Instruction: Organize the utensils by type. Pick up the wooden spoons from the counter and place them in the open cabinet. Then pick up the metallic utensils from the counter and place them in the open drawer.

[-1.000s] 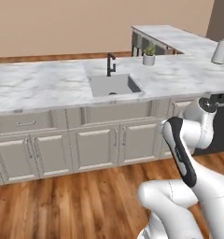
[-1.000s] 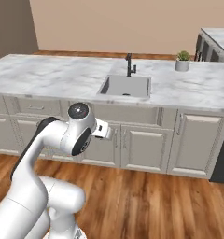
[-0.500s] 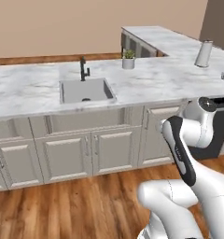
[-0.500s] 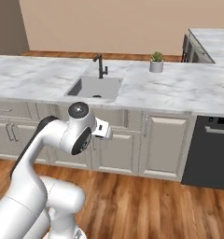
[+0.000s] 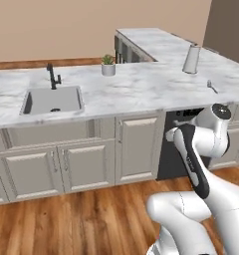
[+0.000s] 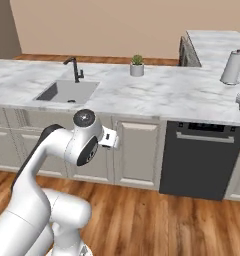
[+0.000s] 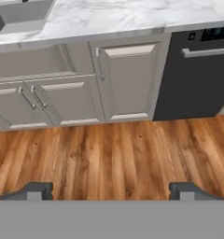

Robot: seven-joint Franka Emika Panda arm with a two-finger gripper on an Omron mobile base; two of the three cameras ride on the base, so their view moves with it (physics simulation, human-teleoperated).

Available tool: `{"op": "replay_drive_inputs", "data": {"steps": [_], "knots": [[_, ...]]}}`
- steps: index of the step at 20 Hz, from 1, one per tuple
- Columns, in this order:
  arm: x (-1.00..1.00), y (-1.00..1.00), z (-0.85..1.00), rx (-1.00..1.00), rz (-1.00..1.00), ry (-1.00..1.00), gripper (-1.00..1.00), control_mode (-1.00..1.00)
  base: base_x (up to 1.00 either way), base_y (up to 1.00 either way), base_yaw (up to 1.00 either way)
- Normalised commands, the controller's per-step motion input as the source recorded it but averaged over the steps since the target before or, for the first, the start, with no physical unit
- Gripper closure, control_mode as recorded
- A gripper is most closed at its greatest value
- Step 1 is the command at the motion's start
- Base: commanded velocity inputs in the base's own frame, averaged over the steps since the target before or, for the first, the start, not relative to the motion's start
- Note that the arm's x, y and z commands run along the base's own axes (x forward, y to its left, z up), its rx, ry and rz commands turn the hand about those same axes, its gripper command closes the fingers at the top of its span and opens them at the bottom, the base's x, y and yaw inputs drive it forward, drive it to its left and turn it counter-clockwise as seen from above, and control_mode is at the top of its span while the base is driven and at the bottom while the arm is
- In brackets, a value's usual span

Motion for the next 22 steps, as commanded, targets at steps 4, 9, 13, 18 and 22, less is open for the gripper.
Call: {"op": "replay_drive_inputs", "data": {"steps": [4,9,13,18,22], "knots": [[0.00,0.00,0.00,0.00,0.00,0.00,-1.00,1.00,0.26,-0.91,0.00],[0.00,0.00,0.00,0.00,0.00,0.00,-1.00,1.00,0.28,-0.89,0.00],[0.00,0.00,0.00,0.00,0.00,0.00,-1.00,1.00,0.31,-0.85,0.00],[0.00,0.00,0.00,0.00,0.00,0.00,-1.00,1.00,0.33,-0.82,0.00],[0.00,0.00,0.00,0.00,0.00,0.00,-1.00,1.00,0.47,-0.70,0.00]]}}
